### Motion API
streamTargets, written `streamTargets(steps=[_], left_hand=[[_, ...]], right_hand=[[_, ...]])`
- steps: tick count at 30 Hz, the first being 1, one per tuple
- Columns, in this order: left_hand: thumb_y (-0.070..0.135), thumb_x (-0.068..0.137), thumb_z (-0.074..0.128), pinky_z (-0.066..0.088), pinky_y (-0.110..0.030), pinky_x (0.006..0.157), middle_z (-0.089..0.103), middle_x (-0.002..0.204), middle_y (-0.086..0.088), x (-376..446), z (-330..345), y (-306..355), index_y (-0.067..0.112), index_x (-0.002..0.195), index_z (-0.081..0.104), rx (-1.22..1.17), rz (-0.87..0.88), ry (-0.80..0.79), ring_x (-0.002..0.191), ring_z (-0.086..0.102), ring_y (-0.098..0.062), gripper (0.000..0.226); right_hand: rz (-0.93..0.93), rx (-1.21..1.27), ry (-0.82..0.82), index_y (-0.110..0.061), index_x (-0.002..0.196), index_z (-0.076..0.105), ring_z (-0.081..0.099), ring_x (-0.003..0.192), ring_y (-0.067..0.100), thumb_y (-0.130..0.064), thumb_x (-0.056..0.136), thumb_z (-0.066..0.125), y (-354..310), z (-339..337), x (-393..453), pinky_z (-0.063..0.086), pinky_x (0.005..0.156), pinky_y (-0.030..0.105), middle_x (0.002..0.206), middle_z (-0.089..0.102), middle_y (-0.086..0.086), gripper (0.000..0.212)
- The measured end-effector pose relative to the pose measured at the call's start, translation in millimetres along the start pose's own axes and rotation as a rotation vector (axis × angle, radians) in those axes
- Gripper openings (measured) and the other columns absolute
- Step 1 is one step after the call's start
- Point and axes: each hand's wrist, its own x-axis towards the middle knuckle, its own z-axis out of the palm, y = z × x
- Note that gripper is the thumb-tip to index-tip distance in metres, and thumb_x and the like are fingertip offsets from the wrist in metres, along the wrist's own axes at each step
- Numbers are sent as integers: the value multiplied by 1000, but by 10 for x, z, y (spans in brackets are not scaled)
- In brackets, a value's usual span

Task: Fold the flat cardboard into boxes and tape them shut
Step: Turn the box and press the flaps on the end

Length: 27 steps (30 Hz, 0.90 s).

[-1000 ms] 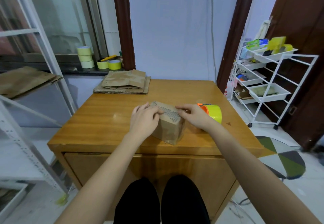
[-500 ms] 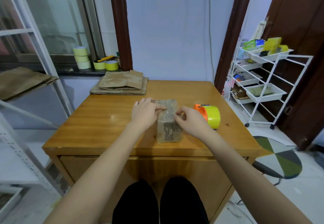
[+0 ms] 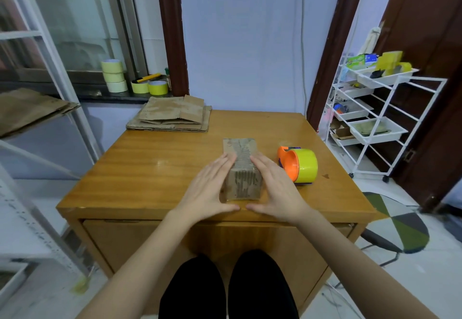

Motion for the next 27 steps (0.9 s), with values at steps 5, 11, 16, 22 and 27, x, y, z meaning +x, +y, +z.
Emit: streamTargets(steps=[5,11,16,22,27], left_hand=[[49,59,84,26,-37,114,34,151,-11,60,201,27,9,149,20,114,-7,173,139,21,-15,118],[49,53,87,38,-35,99,55,133,-7,130,247,-38,8,132,48,140,39,273,128,35,-16,97],[39,68,81,33,-34,105,53,137,-3,119,228,-80,12,133,51,50,51,271,133,39,-17,76],[39,77,73,31,-38,110,48,140,2,105,138,-46,16,135,49,6,22,254,134,37,-15,67],[46,82,68,29,-28,104,47,135,8,165,-1,85,20,130,52,-136,-71,252,125,38,-8,57]], right_hand=[[-4,-147,149,-9,138,32,38,129,28,-45,57,86,1,198,42,40,102,43,137,40,11,104],[-70,-216,192,-7,119,51,44,111,24,-53,51,86,86,145,144,50,82,43,120,61,12,89],[-93,-126,175,-3,117,57,51,110,28,-40,57,89,152,148,161,51,86,45,119,61,13,78],[-60,88,128,-7,119,59,51,110,21,-32,74,75,113,-40,171,40,95,31,118,60,6,54],[89,249,156,-10,120,59,49,120,14,-38,83,55,77,-232,147,42,99,29,126,54,3,46]])
